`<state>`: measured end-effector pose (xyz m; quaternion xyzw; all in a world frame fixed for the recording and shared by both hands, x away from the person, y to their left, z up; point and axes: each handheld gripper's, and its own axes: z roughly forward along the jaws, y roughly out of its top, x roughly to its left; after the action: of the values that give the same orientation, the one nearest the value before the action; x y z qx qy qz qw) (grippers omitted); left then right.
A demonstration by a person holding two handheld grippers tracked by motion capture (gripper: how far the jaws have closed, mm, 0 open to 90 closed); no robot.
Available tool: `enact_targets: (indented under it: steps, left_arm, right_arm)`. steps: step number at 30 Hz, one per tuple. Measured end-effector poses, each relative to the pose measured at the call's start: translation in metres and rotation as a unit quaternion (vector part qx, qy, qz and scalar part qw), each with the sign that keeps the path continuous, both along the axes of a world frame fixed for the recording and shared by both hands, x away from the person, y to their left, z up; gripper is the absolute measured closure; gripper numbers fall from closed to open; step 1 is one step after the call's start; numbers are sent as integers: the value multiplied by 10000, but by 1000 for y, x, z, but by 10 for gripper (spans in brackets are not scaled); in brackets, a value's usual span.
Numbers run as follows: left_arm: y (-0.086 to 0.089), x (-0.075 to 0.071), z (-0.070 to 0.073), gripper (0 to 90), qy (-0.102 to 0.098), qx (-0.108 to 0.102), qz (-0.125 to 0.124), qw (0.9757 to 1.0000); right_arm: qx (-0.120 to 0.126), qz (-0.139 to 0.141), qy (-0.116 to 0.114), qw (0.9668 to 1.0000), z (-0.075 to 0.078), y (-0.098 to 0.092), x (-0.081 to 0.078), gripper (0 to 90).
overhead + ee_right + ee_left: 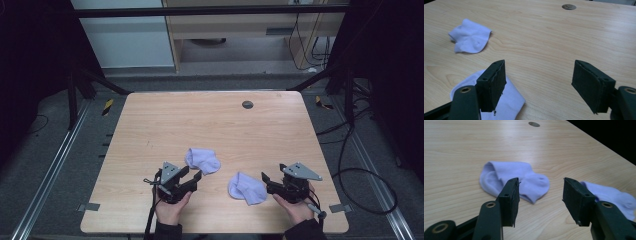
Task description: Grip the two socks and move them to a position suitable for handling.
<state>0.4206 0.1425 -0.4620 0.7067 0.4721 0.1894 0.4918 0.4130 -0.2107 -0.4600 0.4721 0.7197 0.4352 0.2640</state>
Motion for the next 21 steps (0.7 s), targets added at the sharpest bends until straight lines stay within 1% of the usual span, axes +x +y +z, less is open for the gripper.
enact_targets:
  steps: [1,2,3,4,6,7,8,9,10,11,12,13,14,16,19,21]
  left_arm:
    - [-4,-1,1,466,-10,0,-66,10000]
    - [-7,-1,1,466,-10,16,-94,10000]
    - [-12,-2,1,468,-15,77,-126,9999]
    - [-17,-3,-1,468,18,169,-163,9997]
    - [-19,-3,-2,469,58,207,-196,9996]
    - [-25,-5,-5,469,74,332,-288,9990]
    - [-25,-5,-5,469,74,332,-288,9990]
    - [-29,-6,-7,468,68,441,-371,9983]
    - [-31,-7,-8,468,81,501,-409,9979]
    - [-36,-8,-10,448,134,626,-465,9969]
    - [-36,-8,-10,445,134,626,-465,9969]
    - [-39,-9,-12,445,126,674,-501,9964]
    - [-41,-9,-12,443,145,677,-489,9964]
    - [-44,-9,-13,443,161,665,-506,9964]
    - [-49,-9,-16,448,184,637,-527,9964]
    - [-54,-9,-18,461,204,626,-543,9964]
  right_arm:
    - [-1,46,50,10000,0,0,0,297]
    - [-1,46,50,10000,0,0,0,297]
    - [12,124,160,9998,1,1,-1,316]
    - [-34,154,160,9997,0,2,-2,324]
    - [-58,166,169,9997,0,2,-3,328]
    - [-107,234,216,9994,0,4,-5,342]
    - [-107,234,216,9994,0,4,-5,342]
    - [-139,300,271,9991,-2,6,-7,351]
    - [-139,300,271,9991,-2,6,-7,351]
    - [-145,373,319,9987,-2,8,-9,358]
    - [-145,373,319,9987,-2,8,-9,358]
    - [-130,399,323,9986,-2,8,-10,362]
    - [-140,458,337,9983,-4,10,-11,367]
    - [-205,518,329,9979,-5,11,-13,370]
    - [-186,543,322,9978,-6,11,-14,373]
    - [-116,581,338,9977,-7,11,-17,378]
